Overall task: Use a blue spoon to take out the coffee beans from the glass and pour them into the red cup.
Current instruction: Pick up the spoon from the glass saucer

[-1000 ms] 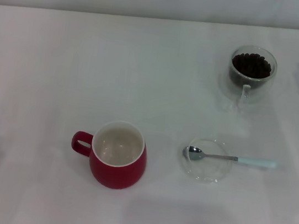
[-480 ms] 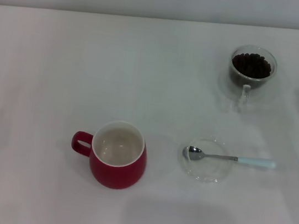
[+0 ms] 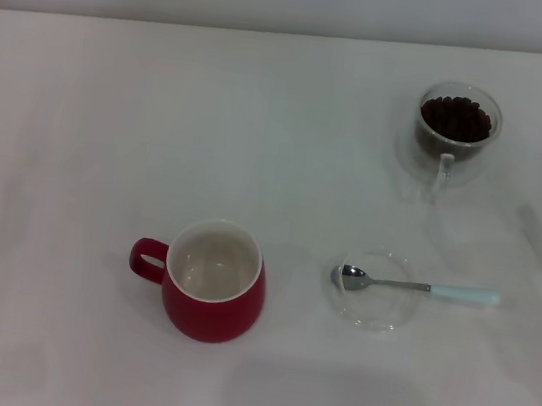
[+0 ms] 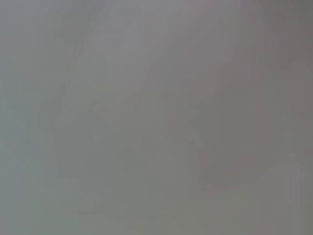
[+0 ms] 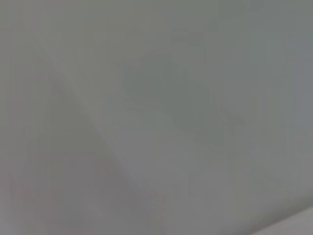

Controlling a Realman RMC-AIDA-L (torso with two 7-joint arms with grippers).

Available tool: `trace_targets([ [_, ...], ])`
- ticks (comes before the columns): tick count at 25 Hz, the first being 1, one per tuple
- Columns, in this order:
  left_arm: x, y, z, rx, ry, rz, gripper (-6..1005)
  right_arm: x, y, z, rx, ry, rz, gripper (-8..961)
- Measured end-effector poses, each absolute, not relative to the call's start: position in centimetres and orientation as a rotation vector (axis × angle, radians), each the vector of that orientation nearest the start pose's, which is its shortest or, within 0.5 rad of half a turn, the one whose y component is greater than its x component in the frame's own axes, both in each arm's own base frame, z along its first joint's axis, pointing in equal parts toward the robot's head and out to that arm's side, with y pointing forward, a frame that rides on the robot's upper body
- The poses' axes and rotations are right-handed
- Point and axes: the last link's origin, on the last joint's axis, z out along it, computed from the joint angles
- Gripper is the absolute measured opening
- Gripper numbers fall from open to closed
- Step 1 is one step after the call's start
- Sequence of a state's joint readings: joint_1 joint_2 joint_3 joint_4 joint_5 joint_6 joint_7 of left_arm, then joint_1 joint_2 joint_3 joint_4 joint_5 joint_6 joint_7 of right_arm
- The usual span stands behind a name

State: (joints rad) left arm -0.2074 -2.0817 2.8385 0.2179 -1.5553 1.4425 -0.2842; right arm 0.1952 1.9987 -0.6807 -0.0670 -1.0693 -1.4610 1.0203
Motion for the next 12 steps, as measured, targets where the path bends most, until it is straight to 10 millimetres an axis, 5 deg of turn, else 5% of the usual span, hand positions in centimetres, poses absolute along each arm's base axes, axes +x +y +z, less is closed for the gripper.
trace_targets([
  [12, -37.2, 23.8, 0.0, -1.265, -0.748, -0.848, 788, 40.4, 20.6, 2.1, -1.623, 1.169, 1.044, 867],
])
